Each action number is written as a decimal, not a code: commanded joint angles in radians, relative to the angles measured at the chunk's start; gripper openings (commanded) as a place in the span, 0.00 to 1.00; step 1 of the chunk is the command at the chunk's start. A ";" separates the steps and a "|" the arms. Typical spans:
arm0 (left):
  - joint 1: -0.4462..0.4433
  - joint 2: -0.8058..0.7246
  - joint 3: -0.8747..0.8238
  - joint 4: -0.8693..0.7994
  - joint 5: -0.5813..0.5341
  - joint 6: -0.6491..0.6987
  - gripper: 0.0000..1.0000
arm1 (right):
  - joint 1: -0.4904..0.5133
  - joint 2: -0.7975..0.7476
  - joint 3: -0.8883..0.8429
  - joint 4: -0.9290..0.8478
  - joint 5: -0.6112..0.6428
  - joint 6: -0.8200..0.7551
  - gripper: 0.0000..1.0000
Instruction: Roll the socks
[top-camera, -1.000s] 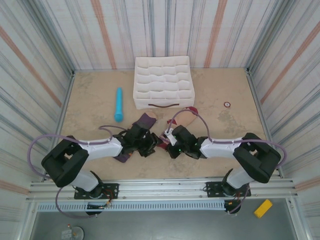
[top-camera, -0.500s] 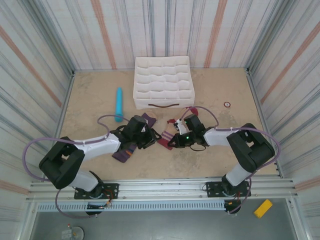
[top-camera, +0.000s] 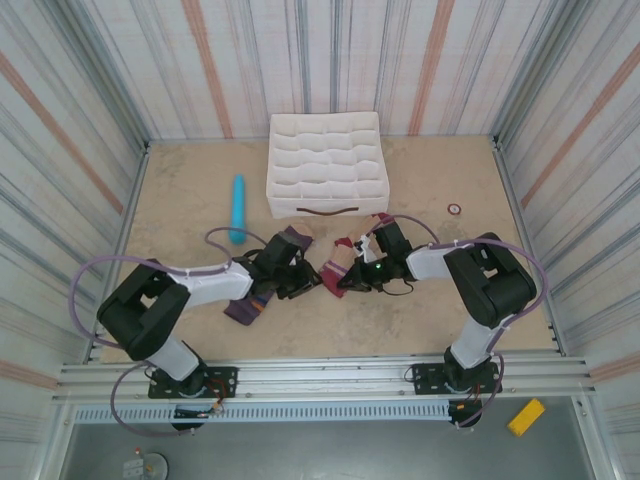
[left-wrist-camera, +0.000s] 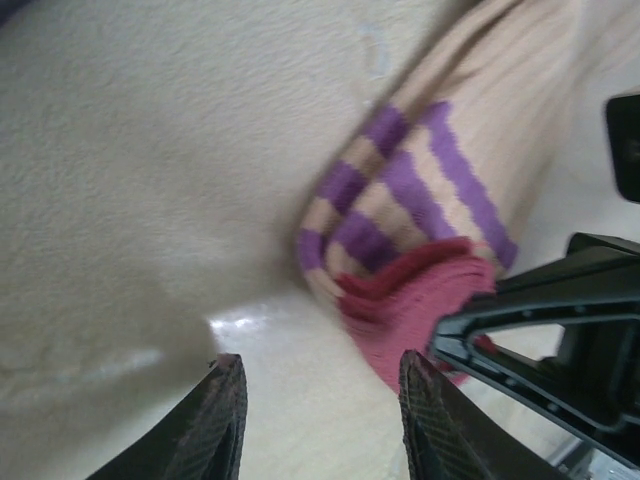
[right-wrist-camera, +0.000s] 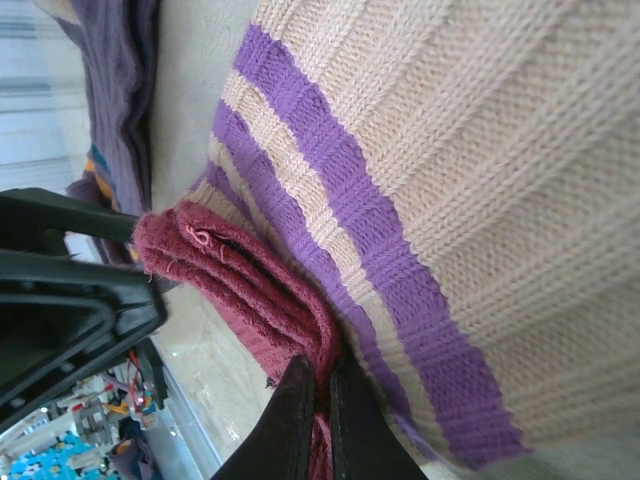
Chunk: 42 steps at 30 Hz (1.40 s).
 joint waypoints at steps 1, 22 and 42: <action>-0.009 0.031 0.034 0.020 -0.028 -0.007 0.43 | -0.006 0.017 0.017 -0.059 0.017 0.017 0.00; -0.022 0.121 0.063 -0.009 -0.085 -0.066 0.30 | -0.005 0.055 0.078 -0.073 0.014 0.000 0.00; 0.013 0.109 0.145 -0.186 0.008 -0.010 0.00 | 0.167 -0.261 0.097 -0.300 0.527 -0.281 0.60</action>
